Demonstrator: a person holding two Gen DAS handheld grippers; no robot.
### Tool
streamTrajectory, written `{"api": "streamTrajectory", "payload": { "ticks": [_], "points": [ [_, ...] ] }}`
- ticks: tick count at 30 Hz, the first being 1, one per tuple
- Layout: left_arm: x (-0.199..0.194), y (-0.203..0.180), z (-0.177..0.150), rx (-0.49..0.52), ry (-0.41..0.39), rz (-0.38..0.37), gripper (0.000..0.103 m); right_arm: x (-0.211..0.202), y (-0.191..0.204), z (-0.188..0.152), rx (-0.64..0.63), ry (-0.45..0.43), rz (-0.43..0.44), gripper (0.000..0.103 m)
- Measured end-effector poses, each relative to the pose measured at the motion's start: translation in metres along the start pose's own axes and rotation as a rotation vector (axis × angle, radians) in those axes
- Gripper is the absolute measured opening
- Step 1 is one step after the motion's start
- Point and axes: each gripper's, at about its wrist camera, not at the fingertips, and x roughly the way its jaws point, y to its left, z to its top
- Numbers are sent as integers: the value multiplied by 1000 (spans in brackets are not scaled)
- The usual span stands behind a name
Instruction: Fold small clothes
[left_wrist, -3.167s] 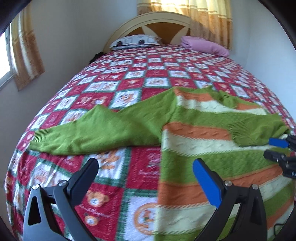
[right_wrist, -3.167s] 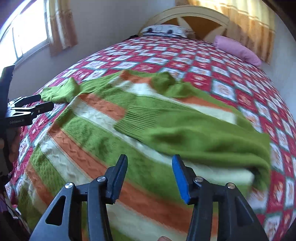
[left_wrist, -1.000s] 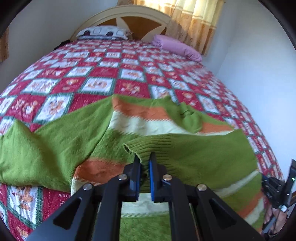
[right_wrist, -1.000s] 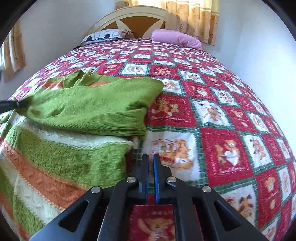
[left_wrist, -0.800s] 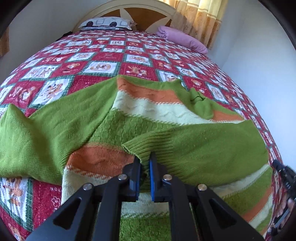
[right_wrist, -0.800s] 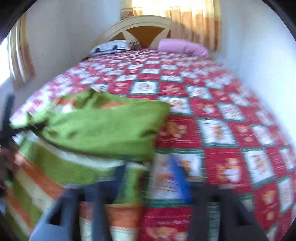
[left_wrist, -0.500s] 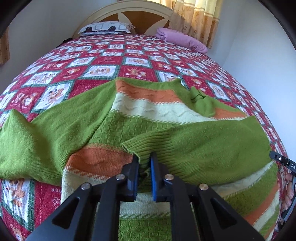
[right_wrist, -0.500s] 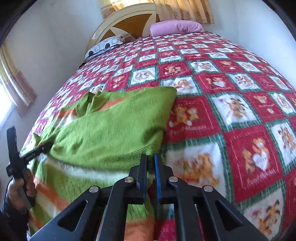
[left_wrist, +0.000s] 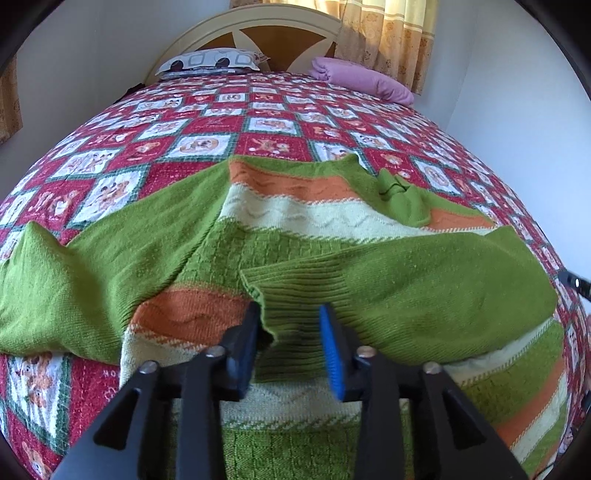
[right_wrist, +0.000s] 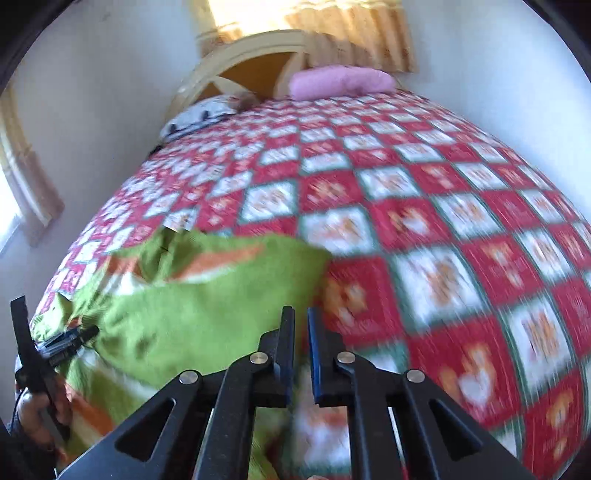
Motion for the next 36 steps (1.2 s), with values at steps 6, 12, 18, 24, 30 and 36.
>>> {"api": "streamTrajectory", "payload": {
  "ticks": [6, 12, 18, 24, 30, 36],
  "points": [
    [-4, -2, -2, 0, -13, 34, 72, 76, 26, -1, -120, 195, -51, 7],
    [-10, 8, -7, -40, -18, 9, 72, 50, 41, 0, -165, 141, -161, 8],
    [-27, 25, -14, -112, -41, -27, 74, 32, 96, -32, -267, 186, 42, 61],
    [-53, 26, -31, -69, -39, -6, 74, 32, 119, -61, -394, 220, -78, 58],
    [-86, 55, -44, -5, -51, 85, 81, 19, 174, -43, -488, 108, 12, 58],
    [-109, 112, -40, -82, -76, 209, 88, 70, 212, -51, -435, 197, 95, 35]
  ]
}}
